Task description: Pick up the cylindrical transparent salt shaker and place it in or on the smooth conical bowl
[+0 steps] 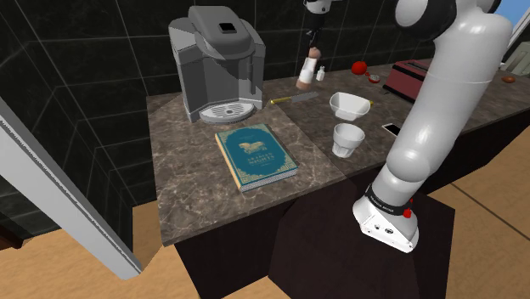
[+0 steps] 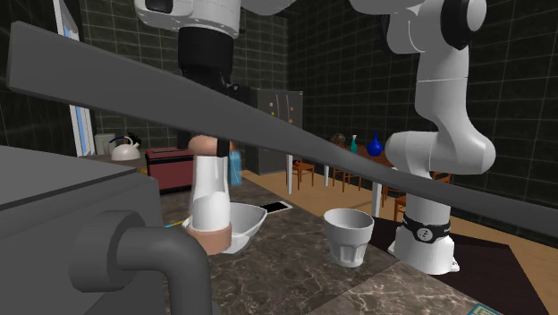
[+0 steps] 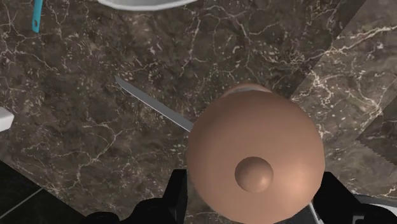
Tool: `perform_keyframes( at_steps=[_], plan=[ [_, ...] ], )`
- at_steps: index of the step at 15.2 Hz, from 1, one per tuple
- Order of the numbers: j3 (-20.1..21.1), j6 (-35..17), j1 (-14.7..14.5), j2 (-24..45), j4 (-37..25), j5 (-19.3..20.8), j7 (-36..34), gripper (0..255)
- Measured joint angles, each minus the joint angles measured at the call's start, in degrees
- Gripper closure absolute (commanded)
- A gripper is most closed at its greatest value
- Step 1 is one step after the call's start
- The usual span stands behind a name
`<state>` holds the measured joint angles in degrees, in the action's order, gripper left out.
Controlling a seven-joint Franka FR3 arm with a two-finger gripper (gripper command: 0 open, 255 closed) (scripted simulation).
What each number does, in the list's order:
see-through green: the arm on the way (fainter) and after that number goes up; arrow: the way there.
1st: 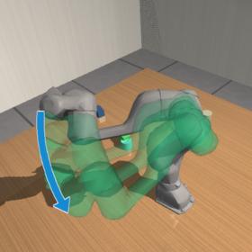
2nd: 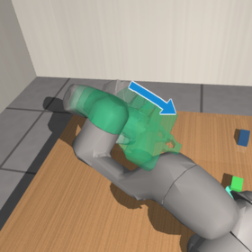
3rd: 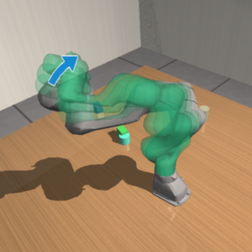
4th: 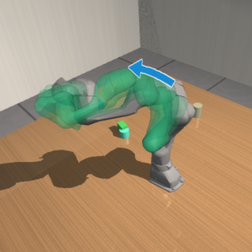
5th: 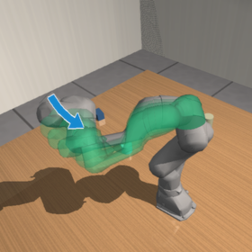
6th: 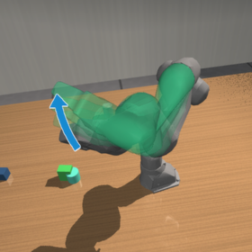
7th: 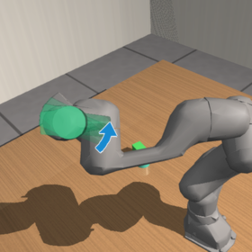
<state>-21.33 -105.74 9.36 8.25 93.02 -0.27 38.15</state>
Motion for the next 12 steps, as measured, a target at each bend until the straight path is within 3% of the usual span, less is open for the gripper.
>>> perform_keyframes(
  at_steps=[12],
  plan=[
    [-5.44, 3.99, 6.01, -7.49, 2.59, 1.62, 11.44, 255]
  ],
)
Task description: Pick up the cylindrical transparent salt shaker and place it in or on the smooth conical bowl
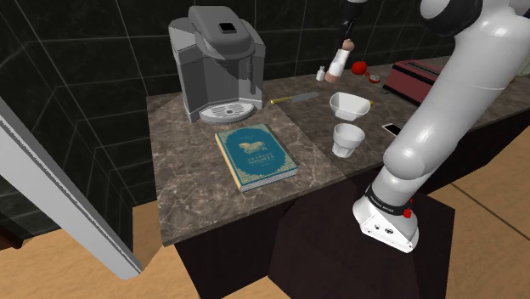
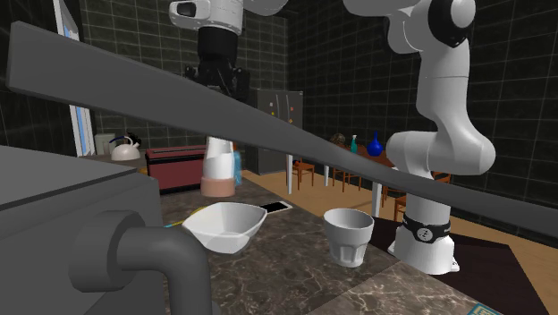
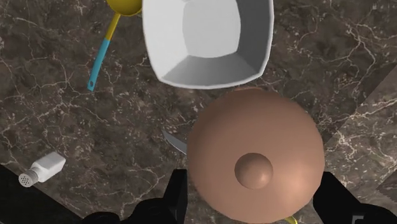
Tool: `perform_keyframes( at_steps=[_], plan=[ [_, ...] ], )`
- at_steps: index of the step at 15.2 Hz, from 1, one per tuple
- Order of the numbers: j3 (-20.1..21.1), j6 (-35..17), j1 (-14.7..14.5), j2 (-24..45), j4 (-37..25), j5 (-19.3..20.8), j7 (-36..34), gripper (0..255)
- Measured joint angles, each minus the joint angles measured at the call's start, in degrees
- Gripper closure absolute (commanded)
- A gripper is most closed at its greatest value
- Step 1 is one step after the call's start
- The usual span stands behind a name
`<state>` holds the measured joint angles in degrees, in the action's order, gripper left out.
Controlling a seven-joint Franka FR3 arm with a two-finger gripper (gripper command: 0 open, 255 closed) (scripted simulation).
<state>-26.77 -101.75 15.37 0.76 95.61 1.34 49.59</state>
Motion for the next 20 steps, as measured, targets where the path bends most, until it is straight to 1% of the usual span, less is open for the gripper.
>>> perform_keyframes(
  at_steps=[5, 6, 8, 10, 20],
  plan=[
    [-2.92, 2.18, 2.99, -0.60, -1.76, -0.33, 6.00, 255],
    [-3.77, 3.47, 3.85, 0.13, -3.71, -0.87, 7.73, 255],
    [-5.20, 4.20, 5.35, 0.46, -4.77, -1.35, 10.71, 255],
    [-5.61, 3.30, 5.76, 0.09, -3.55, -1.25, 11.55, 255],
    [-5.59, -4.24, 5.72, -1.02, 4.96, -0.63, 11.43, 255]
  ],
)
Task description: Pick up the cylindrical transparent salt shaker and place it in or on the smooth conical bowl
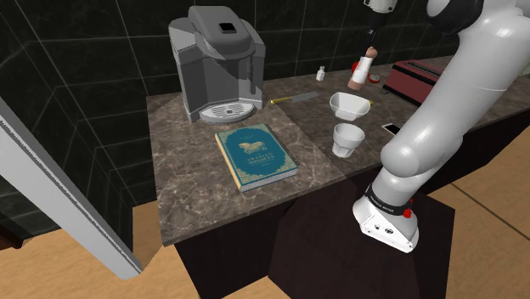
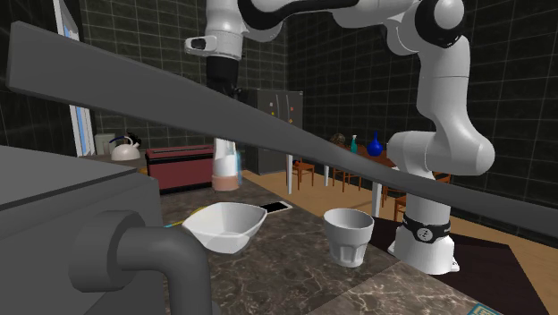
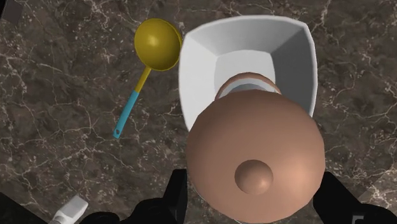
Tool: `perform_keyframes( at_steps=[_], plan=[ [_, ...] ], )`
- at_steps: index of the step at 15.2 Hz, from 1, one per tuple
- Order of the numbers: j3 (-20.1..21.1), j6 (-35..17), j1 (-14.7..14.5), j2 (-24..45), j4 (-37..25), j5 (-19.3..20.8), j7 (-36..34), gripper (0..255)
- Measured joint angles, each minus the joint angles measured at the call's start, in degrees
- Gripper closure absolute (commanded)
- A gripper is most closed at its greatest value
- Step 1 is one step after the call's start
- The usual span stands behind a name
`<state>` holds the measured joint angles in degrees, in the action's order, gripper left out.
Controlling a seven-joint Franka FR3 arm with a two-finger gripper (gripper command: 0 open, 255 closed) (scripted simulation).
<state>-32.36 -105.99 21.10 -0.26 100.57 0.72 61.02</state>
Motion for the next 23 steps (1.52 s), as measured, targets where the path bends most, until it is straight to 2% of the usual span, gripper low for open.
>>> perform_keyframes(
  at_steps=[15, 21, 22, 23],
  plan=[
    [-0.10, -11.22, 0.11, 1.14, 10.26, -0.65, 0.33, 255],
    [-0.11, -11.98, 0.11, 1.26, 10.90, -0.72, 0.36, 255],
    [-0.11, -11.99, 0.12, 1.26, 10.90, -0.72, 0.36, 0],
    [-0.11, -11.99, 0.12, 1.26, 10.90, -0.72, 0.36, 0]
  ],
)
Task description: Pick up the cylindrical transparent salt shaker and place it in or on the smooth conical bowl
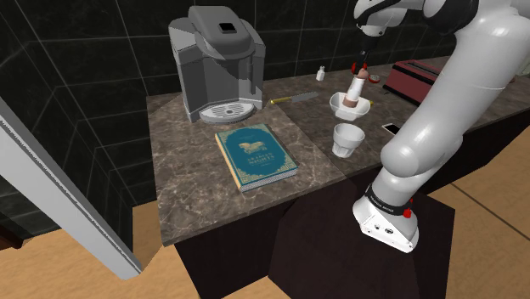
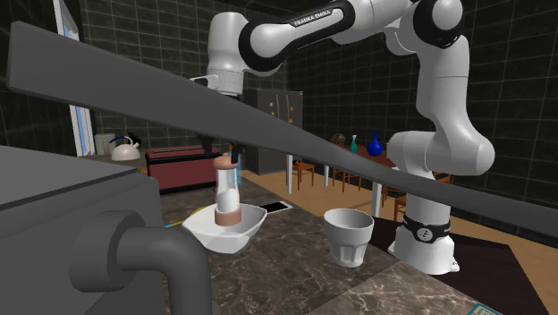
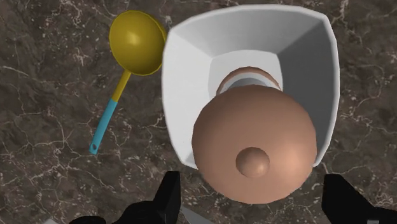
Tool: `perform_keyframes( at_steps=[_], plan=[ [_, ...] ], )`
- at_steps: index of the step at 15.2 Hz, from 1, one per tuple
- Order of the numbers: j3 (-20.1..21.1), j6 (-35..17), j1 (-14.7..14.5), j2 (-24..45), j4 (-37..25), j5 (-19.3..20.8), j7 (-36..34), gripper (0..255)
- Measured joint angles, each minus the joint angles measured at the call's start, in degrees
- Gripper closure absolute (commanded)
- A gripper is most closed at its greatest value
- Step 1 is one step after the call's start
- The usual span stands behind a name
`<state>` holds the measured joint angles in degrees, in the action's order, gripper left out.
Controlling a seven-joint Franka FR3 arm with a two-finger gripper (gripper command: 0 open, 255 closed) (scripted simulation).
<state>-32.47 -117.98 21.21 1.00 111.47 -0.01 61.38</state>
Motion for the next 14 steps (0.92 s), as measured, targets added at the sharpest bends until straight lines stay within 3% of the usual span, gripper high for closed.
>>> perform_keyframes(
  at_steps=[5, 10, 14],
  plan=[
    [0.00, 0.00, 0.00, 0.00, 0.00, 0.00, 0.00, 0],
    [0.26, 5.99, -0.29, -2.08, -4.30, 1.24, -0.90, 0],
    [0.27, 6.88, -0.30, -2.25, -4.99, 1.34, -0.94, 0]
  ],
)
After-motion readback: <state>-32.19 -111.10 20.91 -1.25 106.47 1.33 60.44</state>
